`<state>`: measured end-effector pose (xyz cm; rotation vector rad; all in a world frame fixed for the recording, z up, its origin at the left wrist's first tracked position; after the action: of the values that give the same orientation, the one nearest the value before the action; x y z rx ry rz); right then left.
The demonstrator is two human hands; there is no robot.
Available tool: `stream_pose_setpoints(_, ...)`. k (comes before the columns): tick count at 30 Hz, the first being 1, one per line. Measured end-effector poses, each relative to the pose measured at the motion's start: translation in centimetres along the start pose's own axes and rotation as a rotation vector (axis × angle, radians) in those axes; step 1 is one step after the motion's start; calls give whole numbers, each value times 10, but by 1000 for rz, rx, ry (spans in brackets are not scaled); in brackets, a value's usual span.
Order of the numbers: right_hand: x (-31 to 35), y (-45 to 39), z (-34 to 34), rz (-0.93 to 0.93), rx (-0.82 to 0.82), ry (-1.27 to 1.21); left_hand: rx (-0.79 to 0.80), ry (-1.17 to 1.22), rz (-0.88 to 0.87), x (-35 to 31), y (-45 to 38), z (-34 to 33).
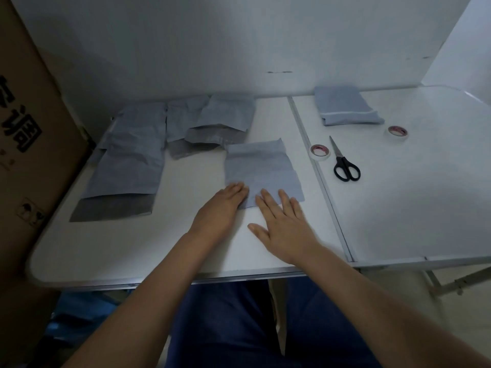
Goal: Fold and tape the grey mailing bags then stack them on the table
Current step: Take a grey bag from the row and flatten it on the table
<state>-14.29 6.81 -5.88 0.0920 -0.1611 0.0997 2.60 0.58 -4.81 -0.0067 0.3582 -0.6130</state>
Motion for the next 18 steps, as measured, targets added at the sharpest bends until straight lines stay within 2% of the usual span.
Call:
stream_pose_setpoints(4, 0, 0, -2, -8, -7, 11, -118, -46, -72, -11, 3, 6)
stream_pose_setpoints(7, 0, 0, -5, -6, -6, 5, -42, -142, -201, -25, 6, -1)
stream_pose_setpoints(11, -2, 0, -5, 2, -16, -4, 23, -118, -152, -20, 13, -13)
stream_pose_setpoints(18, -2, 3, -1, -2, -7, -27, 26, -36, -146, -13, 23, -10)
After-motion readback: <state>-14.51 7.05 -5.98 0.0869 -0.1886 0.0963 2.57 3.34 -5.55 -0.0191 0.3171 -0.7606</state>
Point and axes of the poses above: each hand's wrist, its own y-axis away from the middle knuckle, its own z-axis out of the back of the hand, x = y × z, the point moved 1 cm from there along -y, towards the middle knuckle, and after that the axes turned 6 degrees about -z, right-handed, at the moved point
